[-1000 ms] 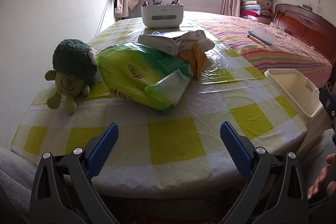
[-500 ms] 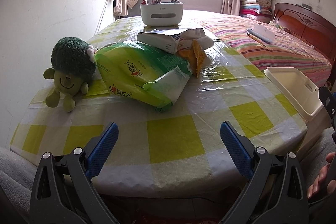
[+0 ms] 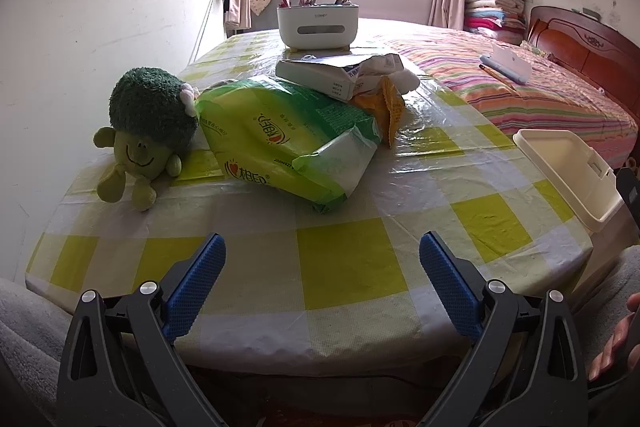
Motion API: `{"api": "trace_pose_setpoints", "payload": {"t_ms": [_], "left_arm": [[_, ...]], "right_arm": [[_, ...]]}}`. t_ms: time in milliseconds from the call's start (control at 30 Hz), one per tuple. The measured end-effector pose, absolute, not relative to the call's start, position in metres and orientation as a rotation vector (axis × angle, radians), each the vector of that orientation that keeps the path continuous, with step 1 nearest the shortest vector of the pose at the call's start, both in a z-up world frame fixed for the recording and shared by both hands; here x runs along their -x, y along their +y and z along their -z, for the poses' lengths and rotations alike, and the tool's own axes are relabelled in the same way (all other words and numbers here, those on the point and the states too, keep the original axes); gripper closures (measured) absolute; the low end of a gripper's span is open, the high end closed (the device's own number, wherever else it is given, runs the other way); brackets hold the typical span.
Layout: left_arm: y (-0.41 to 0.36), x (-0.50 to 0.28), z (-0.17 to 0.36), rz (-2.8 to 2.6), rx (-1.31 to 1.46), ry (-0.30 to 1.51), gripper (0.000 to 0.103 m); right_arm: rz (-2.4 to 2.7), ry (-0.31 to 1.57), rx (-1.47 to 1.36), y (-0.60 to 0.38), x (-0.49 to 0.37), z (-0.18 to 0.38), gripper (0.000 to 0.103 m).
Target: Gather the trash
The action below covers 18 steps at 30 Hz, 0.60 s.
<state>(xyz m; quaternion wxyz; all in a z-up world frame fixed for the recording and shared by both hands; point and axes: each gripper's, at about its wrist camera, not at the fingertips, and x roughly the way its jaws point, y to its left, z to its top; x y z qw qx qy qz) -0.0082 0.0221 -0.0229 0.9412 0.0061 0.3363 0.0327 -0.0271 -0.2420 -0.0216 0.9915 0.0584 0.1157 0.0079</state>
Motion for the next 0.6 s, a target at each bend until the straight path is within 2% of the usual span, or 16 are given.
{"api": "trace_pose_setpoints", "payload": {"t_ms": [300,600], "left_arm": [[0.051,0.014,0.01,-0.114,-0.003,0.703,0.007],[0.128,0.007,-0.043,-0.24,-0.003,0.679,0.007]], "right_arm": [[-0.084,0.259,-0.118,-0.233,0.026,0.014,0.007],[-0.239,0.276,-0.089,-0.208,0.012,-0.006,0.007]]}}
